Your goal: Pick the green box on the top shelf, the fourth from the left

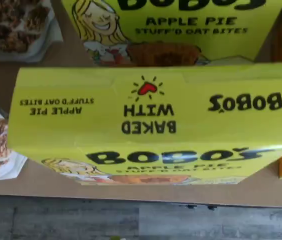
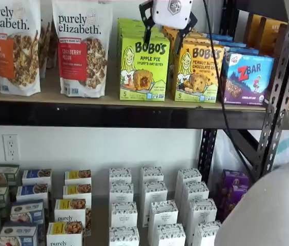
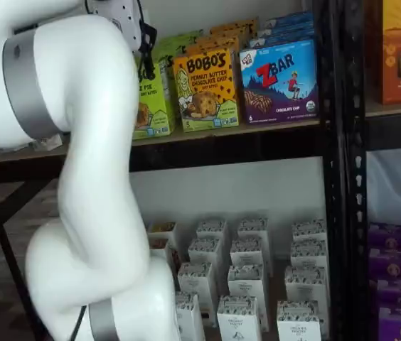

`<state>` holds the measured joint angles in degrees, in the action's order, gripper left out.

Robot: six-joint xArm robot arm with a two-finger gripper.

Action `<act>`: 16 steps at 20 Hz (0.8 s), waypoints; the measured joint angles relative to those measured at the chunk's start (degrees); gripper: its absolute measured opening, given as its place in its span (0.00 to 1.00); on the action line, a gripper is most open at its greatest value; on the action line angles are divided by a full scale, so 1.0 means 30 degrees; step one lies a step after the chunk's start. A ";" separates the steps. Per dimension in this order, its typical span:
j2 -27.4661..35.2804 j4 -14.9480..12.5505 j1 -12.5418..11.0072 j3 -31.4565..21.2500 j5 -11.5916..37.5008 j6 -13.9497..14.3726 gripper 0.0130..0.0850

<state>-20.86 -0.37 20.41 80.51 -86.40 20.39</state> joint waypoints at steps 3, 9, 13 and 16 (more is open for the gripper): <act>0.0520 0.0095 -0.0100 0.0619 -0.0137 -0.0098 1.00; 0.1412 0.0152 -0.0135 0.1801 -0.0469 -0.0140 1.00; 0.1762 0.0254 -0.0128 0.2288 -0.0803 -0.0123 1.00; 0.1913 0.0267 -0.0101 0.2474 -0.1012 -0.0086 1.00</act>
<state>-15.12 0.43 20.11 87.93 -89.43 20.14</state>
